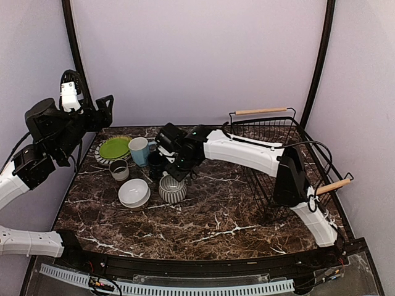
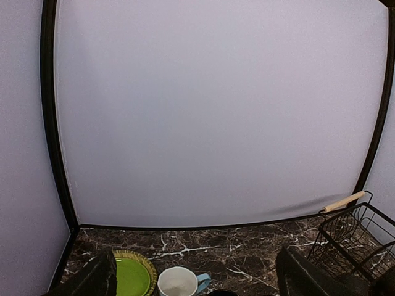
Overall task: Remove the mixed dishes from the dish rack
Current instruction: Place the cup at the center of the board, then reset both arms
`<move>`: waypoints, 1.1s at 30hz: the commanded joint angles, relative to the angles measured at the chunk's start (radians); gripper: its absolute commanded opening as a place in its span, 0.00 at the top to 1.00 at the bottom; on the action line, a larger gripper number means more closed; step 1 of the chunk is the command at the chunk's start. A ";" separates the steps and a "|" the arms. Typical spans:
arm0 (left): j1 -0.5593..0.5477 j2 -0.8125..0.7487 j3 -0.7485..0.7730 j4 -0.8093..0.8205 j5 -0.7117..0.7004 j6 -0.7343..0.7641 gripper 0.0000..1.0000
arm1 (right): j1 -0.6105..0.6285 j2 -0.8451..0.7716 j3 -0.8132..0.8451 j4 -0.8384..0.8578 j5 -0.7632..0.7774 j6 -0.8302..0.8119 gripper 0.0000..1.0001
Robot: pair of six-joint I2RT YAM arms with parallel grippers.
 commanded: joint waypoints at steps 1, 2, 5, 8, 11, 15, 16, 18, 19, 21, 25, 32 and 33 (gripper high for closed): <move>0.004 -0.002 0.002 0.016 0.004 0.015 0.11 | -0.056 -0.216 -0.085 0.011 0.013 0.053 0.46; 0.003 -0.002 0.005 0.016 0.006 0.016 0.11 | -0.066 -0.264 -0.127 0.025 0.017 0.058 0.40; 0.004 -0.008 0.010 0.016 0.014 0.018 0.11 | -0.088 -0.461 -0.276 0.081 0.052 0.064 0.23; 0.003 -0.021 0.022 0.019 0.021 0.039 0.11 | -0.100 -0.627 -0.389 0.115 0.114 0.058 0.08; 0.003 -0.040 0.061 0.016 -0.020 0.079 0.10 | -0.101 -0.775 -0.464 0.123 0.171 0.036 0.01; 0.003 -0.079 0.156 0.008 -0.024 0.092 0.09 | -0.099 -1.035 -0.584 0.157 0.210 -0.003 0.01; 0.003 -0.089 0.166 -0.006 -0.024 0.077 0.08 | -0.099 -1.097 -0.600 0.168 0.203 -0.009 0.01; 0.003 -0.105 0.191 -0.031 -0.025 0.057 0.08 | -0.098 -1.190 -0.630 0.197 0.179 -0.020 0.01; 0.003 -0.111 0.203 -0.037 -0.026 0.038 0.07 | -0.098 -1.239 -0.649 0.221 0.160 -0.030 0.01; 0.003 -0.130 0.213 -0.074 -0.016 0.004 0.06 | -0.098 -1.337 -0.699 0.287 0.108 -0.063 0.01; 0.002 -0.168 0.226 -0.131 0.000 -0.030 0.04 | -0.099 -1.526 -0.811 0.444 0.028 -0.122 0.01; 0.002 -0.185 0.245 -0.193 0.007 -0.067 0.03 | -0.098 -1.715 -0.918 0.588 0.045 -0.146 0.01; 0.003 -0.183 0.247 -0.200 0.008 -0.072 0.03 | -0.098 -1.726 -0.922 0.590 0.059 -0.138 0.01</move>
